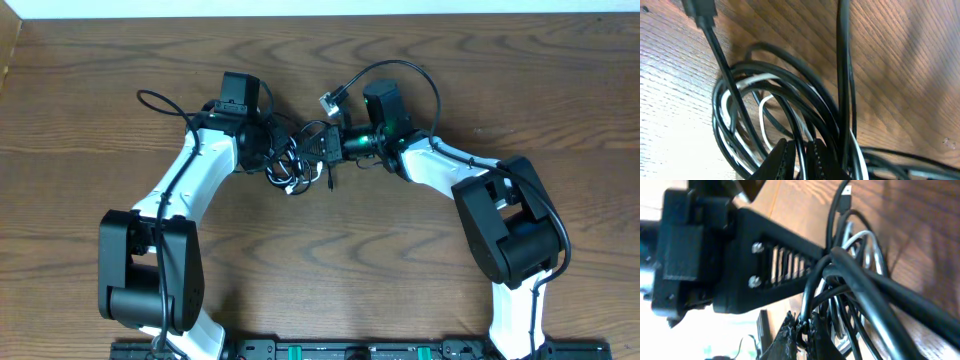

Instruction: Untangle cables

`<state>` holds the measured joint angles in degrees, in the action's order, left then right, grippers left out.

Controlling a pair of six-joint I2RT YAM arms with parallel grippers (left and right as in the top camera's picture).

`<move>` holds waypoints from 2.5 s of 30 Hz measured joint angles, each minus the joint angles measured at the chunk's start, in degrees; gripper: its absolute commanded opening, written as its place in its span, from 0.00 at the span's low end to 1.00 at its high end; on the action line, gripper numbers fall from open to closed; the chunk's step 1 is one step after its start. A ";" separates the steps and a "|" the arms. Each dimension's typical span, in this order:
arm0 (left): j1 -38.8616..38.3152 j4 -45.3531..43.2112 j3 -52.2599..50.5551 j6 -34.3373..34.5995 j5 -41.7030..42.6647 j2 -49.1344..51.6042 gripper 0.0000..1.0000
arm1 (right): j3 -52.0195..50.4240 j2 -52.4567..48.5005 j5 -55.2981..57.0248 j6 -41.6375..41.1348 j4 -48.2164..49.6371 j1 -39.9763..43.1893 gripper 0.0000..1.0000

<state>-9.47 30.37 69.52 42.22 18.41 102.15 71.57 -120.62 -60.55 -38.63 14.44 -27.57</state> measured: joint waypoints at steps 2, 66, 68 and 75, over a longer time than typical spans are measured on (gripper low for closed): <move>0.00 0.02 0.02 0.00 -0.35 0.00 0.15 | 0.00 0.00 -1.53 1.22 0.48 0.02 0.01; 6.16 3.06 -0.17 -57.02 34.18 -0.02 0.42 | 0.35 0.02 -21.79 -3.23 -2.75 5.90 0.01; 6.16 3.08 -0.17 -57.51 34.77 -0.02 0.38 | 0.33 0.02 -22.18 -7.41 1.86 6.36 0.01; 5.99 2.05 -0.15 -56.89 37.22 -0.70 0.08 | -0.17 -0.55 -22.18 -23.67 24.76 6.23 0.01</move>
<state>-3.49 32.42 69.36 -14.68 55.64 101.45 71.40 -121.16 -82.74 -62.30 39.20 -21.34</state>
